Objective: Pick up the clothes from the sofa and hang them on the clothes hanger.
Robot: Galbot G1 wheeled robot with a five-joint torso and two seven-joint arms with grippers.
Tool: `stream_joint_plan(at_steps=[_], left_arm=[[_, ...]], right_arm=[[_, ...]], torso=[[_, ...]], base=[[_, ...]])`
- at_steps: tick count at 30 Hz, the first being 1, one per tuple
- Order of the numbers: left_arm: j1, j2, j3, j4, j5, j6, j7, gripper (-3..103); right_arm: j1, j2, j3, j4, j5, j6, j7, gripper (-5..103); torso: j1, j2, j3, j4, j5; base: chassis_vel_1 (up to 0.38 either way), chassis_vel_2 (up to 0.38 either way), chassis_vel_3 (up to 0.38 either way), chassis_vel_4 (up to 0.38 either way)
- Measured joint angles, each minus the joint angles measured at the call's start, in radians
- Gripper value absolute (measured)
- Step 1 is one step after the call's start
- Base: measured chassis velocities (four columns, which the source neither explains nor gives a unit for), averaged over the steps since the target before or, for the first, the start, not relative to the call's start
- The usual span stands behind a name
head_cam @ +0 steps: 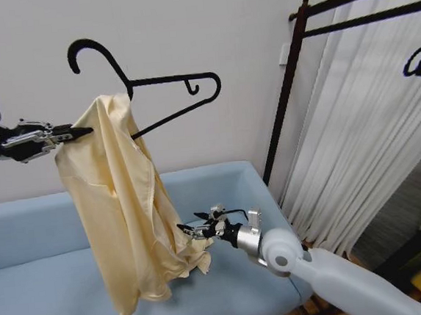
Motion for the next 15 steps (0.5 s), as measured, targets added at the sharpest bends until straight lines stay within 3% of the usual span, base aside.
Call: stream_joint_plan(at_steps=[5, 15], left_arm=[[-0.002, -0.001, 0.0, 0.003, -0.002, 0.0, -0.01, 2], [-0.009, 0.008, 0.0, 0.008, -0.018, 0.0, -0.014, 2]], right_arm=[[-0.019, 0.001, -0.007, 0.025, 0.004, -0.003, 0.0, 100], [-0.047, 0.026, -0.031, -0.006, -0.087, -0.002, -0.024, 100]], torso=[[0.0, 0.0, 0.0, 0.0, 0.0], [0.0, 0.0, 0.0, 0.0, 0.0]], base=[[0.0, 0.0, 0.0, 0.0], [0.0, 0.0, 0.0, 0.0]])
